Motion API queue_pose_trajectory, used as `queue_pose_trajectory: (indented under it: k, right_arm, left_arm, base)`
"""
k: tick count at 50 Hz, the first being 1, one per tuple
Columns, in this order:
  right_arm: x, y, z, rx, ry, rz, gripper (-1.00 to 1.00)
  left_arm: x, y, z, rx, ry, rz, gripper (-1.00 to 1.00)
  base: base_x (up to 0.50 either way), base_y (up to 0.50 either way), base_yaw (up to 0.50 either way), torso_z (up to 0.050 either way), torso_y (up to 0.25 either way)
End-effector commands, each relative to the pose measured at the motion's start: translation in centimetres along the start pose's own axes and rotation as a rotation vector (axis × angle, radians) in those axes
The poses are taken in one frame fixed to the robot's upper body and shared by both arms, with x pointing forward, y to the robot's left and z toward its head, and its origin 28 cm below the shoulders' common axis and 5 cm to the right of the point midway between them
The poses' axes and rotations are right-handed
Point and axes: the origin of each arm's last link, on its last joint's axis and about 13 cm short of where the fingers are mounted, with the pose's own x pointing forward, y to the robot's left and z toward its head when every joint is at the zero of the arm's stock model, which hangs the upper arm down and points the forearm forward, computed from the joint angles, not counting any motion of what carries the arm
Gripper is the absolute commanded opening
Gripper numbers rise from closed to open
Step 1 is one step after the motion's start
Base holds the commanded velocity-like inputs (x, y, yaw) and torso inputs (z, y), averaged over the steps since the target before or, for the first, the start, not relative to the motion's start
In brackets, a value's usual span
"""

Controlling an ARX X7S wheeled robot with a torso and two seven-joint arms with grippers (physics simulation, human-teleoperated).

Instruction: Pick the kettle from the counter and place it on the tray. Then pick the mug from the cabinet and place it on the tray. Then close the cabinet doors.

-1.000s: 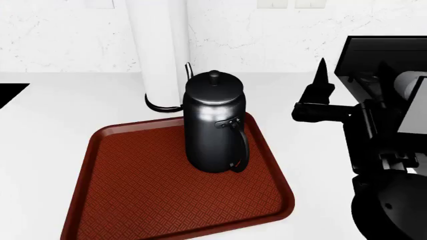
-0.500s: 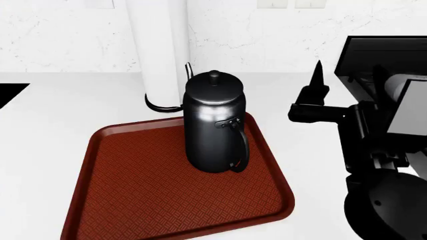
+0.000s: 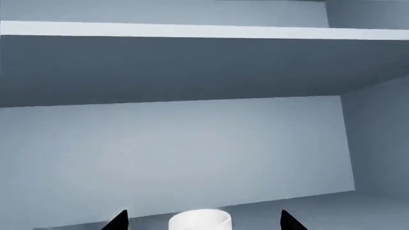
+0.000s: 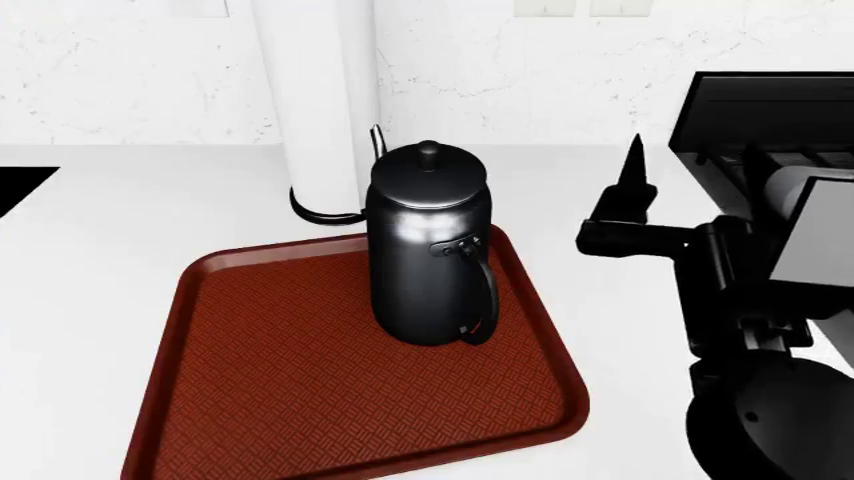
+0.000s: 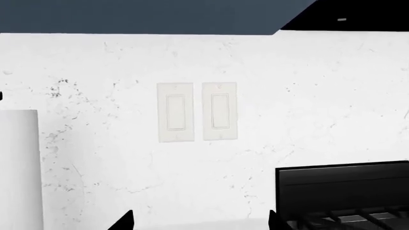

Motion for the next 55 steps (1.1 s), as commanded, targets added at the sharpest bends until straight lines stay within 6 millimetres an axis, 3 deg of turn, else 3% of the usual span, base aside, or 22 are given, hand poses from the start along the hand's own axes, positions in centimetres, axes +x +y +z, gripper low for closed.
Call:
queue_pose_trajectory:
  k: [1,13,36,55]
  right_arm:
    - [-0.3,0.0,-0.4,0.000,0.008,0.004,1.00]
    - [0.0,0.5,-0.7,-0.003,0.013,0.024,1.00]
    - [0.0,0.7,-1.2,-0.003,0.023,0.031,1.00]
    - [-0.2,0.7,-1.2,-0.009,0.027,0.035,1.00]
  left_arm:
    - [1.2,0.9,0.4,-0.020,0.108,0.054,1.00]
    - [2.4,1.7,-1.0,-0.047,0.146,0.058,1.00]
    - [3.4,1.0,-3.0,-0.061,0.183,-0.008,1.00]
    - [5.1,1.1,-6.1,-0.056,0.230,0.009,1.00]
  base:
    - [0.00,0.00,0.00,0.000,0.000]
    - [0.00,0.00,0.00,0.000,0.000]
    - [0.00,0.00,0.00,0.000,0.000]
    - [0.00,0.00,0.00,0.000,0.000]
